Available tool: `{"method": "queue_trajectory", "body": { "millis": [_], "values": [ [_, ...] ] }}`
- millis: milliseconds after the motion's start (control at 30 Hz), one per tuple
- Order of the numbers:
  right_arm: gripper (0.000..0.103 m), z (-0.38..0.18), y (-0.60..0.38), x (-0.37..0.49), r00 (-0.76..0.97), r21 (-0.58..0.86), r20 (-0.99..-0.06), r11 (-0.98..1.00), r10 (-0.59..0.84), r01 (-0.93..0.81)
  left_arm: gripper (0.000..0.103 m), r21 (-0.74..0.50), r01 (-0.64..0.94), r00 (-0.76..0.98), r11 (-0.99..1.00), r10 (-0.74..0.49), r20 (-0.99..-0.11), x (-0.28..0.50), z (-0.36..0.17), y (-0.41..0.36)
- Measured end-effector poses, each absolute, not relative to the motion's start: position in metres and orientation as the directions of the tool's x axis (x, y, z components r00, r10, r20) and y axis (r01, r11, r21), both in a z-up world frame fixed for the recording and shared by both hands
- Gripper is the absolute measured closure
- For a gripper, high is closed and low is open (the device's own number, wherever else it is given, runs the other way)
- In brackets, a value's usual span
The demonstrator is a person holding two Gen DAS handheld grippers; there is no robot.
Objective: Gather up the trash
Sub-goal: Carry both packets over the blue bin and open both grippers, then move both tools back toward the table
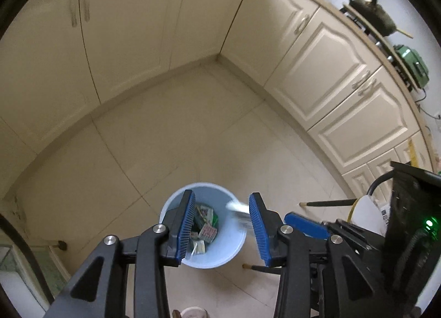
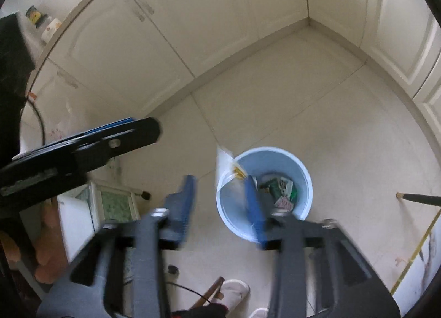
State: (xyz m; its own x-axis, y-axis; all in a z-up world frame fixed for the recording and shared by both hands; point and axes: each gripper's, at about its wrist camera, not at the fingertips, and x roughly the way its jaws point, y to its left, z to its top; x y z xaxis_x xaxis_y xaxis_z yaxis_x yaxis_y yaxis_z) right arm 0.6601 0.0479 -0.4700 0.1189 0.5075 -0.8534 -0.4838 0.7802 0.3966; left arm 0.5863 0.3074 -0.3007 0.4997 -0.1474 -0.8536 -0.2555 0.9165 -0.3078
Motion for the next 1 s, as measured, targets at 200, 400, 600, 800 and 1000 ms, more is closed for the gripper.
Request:
{"method": "queue_trajectory", "body": {
  "millis": [200,400,600,800,1000],
  "values": [
    [0.035,-0.432,0.029,0.644,0.213,0.360,-0.839,0.804,0.501,-0.473,0.066,-0.308,-0.223,0.580,0.925,-0.128,-0.805,0.552,-0.252,0.276],
    [0.014,-0.343,-0.029,0.618,0.437,0.264,-0.792,0.885,0.426,-0.383,0.056,-0.301,-0.114,0.699,0.947,-0.139,-0.701,0.500,-0.177,0.211],
    [0.000,-0.225,-0.142,0.569,0.666,0.126,-0.674,0.938,0.321,-0.325,0.038,-0.252,0.090,0.772,0.963,-0.227,-0.594,0.461,-0.125,0.107],
    [0.000,-0.178,-0.298,0.560,0.755,0.038,-0.648,0.994,0.100,-0.099,0.034,-0.178,0.302,0.714,0.936,-0.346,-0.609,0.477,-0.114,-0.033],
    [0.000,-0.215,-0.446,0.583,0.628,0.051,-0.776,0.998,0.058,-0.029,0.034,-0.199,0.369,0.602,0.908,-0.397,-0.693,0.533,-0.127,-0.163]
  ]
}}
